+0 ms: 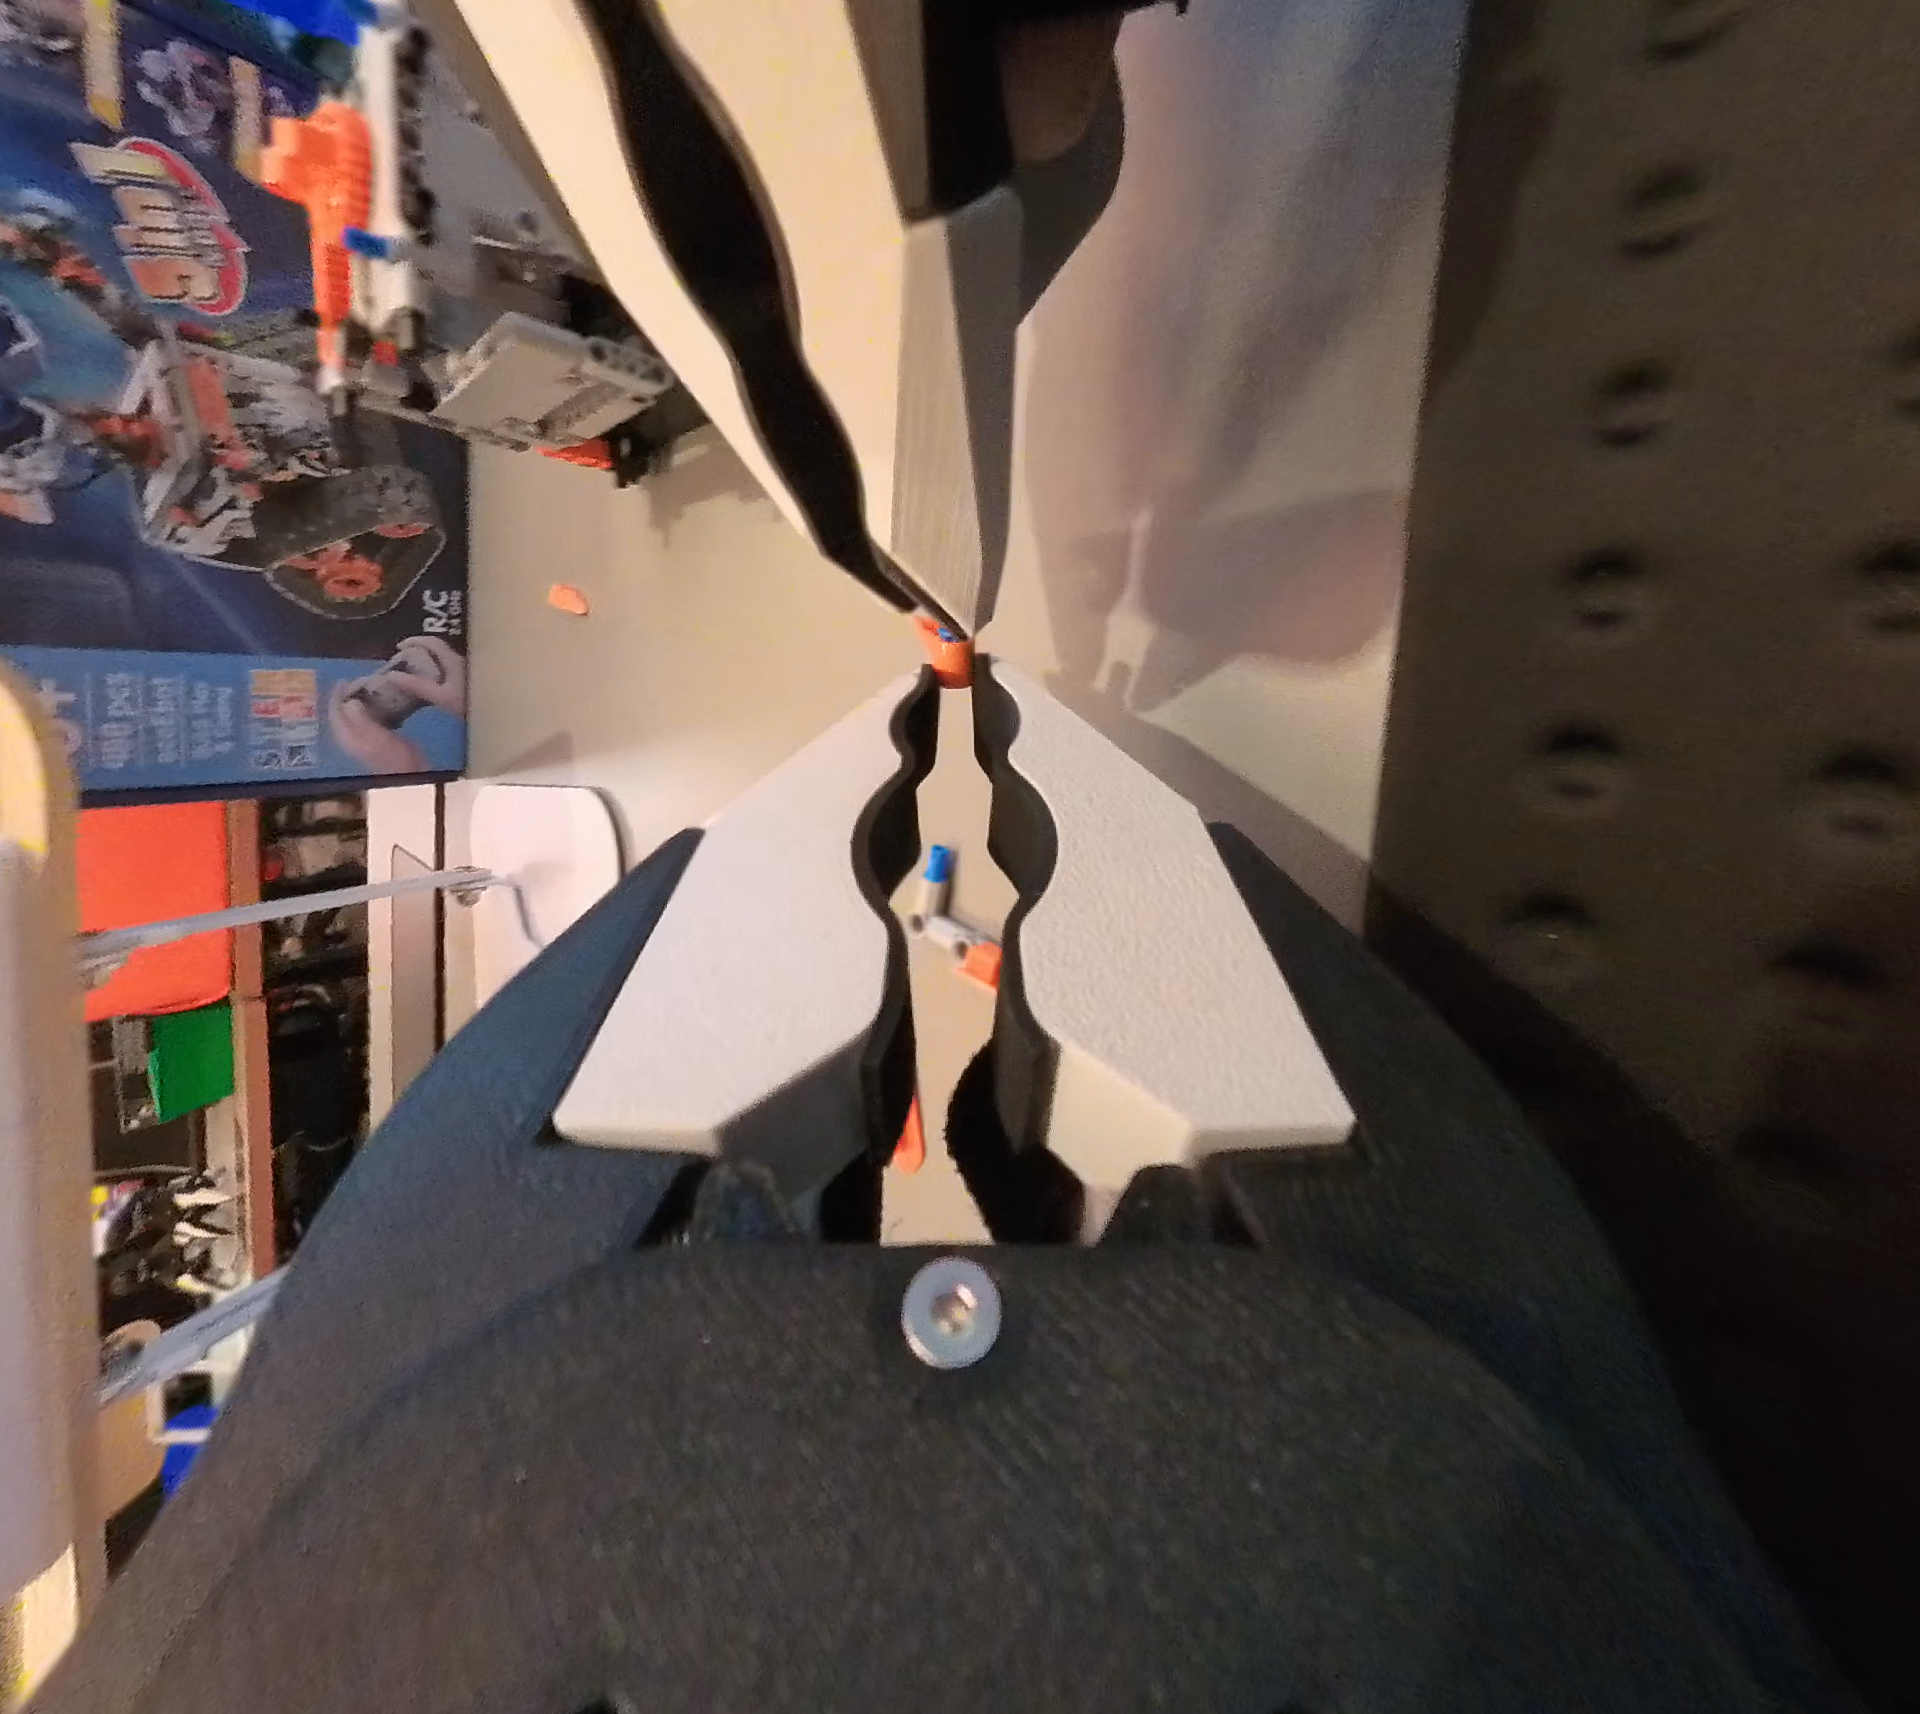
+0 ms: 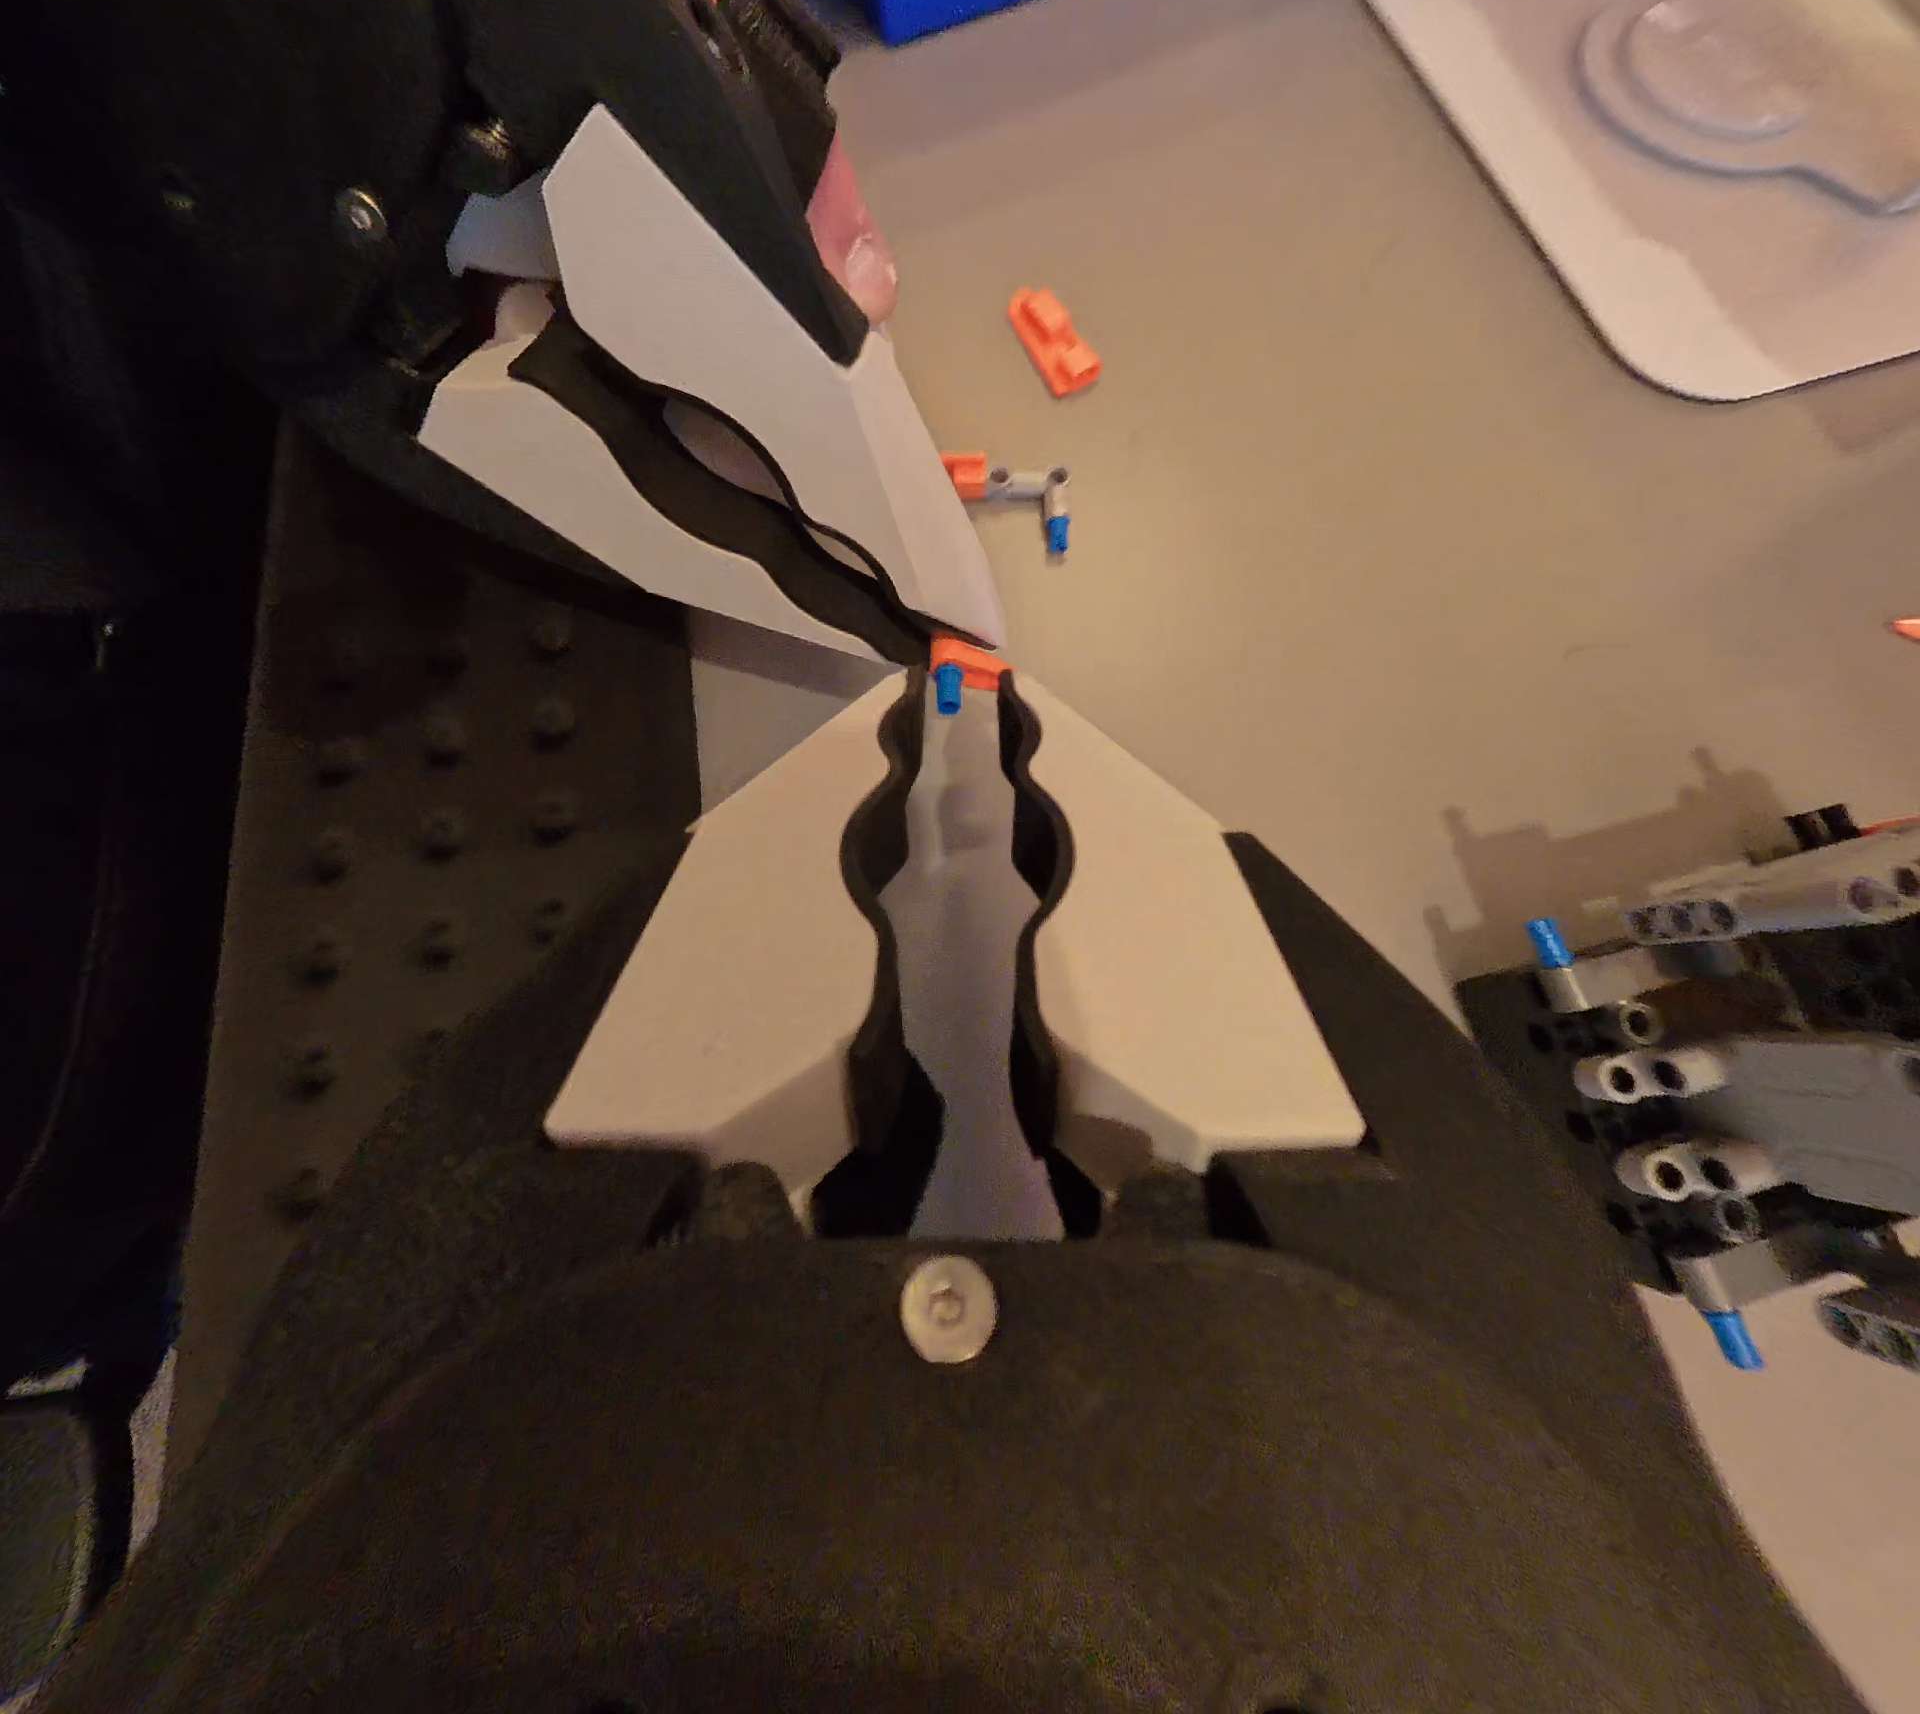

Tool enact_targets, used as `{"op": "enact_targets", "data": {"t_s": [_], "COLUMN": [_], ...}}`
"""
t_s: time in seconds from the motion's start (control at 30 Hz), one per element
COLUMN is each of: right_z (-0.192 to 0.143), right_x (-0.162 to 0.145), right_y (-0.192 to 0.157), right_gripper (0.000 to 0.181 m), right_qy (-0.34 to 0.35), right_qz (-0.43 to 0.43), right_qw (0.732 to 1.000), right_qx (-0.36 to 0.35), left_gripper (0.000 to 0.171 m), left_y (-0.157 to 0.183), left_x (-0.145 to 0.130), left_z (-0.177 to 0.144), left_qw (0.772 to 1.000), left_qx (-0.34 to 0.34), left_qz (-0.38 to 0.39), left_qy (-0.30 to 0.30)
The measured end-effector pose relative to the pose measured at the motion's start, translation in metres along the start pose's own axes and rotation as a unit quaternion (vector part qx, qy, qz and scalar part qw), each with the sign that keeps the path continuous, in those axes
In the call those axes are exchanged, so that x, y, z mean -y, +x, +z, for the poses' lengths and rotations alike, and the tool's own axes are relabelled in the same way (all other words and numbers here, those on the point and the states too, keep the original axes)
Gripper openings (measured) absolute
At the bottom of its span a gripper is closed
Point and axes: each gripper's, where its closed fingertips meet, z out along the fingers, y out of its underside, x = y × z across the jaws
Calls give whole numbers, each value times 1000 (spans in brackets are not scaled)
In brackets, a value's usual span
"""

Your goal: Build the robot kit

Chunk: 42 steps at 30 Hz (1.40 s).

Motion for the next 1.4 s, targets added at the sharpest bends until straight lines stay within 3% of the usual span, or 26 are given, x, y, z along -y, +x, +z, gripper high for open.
{"op": "enact_targets", "data": {"t_s": [0.23, 0.4, 0.63, 0.9, 1.07, 1.3, 1.4], "right_z": [-23, -31, -39, -35, -30, -27, -23], "right_x": [29, 48, 74, 95, 107, 112, 113], "right_y": [19, 23, 27, 27, 30, 41, 37], "right_gripper": [27, 30, 32, 28, 32, 26, 24], "right_qy": [84, 119, 136, 103, 97, 80, 90], "right_qz": [56, 70, -18, -167, -216, -264, -254], "right_qw": [995, 990, 989, 972, 956, 921, 928], "right_qx": [-13, -2, -48, -128, -175, -274, -259], "left_gripper": [4, 4, 4, 4, 4, 4, 5], "left_y": [-28, -43, -63, -94, -105, -113, -117], "left_x": [-1, 5, 12, 20, 24, 19, 18], "left_z": [-13, -27, -48, -74, -81, -85, -89], "left_qw": [998, 991, 963, 900, 849, 791, 771], "left_qx": [56, 57, 19, -54, -124, -168, -181], "left_qz": [-33, -91, -209, -334, -402, -462, -477], "left_qy": [26, 80, 170, 274, 320, 363, 382]}}
